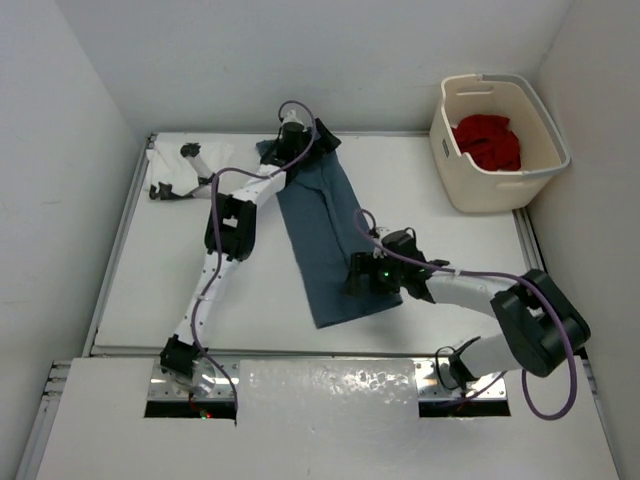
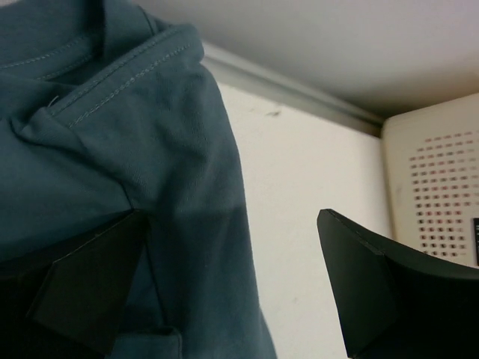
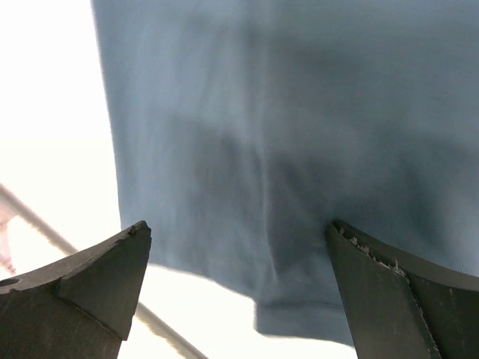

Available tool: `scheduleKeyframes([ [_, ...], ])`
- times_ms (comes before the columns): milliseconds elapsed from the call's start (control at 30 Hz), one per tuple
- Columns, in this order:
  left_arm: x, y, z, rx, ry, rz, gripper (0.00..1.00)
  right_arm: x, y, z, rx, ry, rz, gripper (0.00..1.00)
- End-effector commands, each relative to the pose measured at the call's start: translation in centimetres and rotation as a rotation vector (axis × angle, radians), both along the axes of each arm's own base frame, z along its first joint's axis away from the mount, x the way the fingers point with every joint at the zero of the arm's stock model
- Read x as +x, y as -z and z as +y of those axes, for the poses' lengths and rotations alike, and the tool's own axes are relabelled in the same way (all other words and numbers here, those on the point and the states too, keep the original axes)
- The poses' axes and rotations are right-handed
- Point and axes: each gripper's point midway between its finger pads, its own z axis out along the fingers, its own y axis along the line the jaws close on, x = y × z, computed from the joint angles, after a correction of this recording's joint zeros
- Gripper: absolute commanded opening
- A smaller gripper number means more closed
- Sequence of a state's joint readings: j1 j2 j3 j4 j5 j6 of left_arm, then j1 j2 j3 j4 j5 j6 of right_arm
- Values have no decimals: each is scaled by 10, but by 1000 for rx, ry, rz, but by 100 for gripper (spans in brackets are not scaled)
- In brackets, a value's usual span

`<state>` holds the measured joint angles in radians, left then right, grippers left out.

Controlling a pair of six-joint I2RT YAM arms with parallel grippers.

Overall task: Fold and stack the t-shirts
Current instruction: Rotate the tshirt 90 degrees

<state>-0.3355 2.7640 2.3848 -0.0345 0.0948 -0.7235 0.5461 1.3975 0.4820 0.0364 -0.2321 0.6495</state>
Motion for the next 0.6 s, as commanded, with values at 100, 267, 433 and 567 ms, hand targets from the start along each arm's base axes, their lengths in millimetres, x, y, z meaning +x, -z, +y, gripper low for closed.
scheduleKeyframes([
  [100,0,60,-16,-141,7,24,100,-70,27,55,87,-239,202,99],
  [267,0,66,-21,-159,15,26,100,-86,27,82,83,-352,184,99],
  [433,0,54,-16,-107,13,14,100,-68,14,90,54,-352,95,99],
  [567,7,-3,-9,-74,7,-58,100,-42,-14,92,-21,-367,-22,99],
])
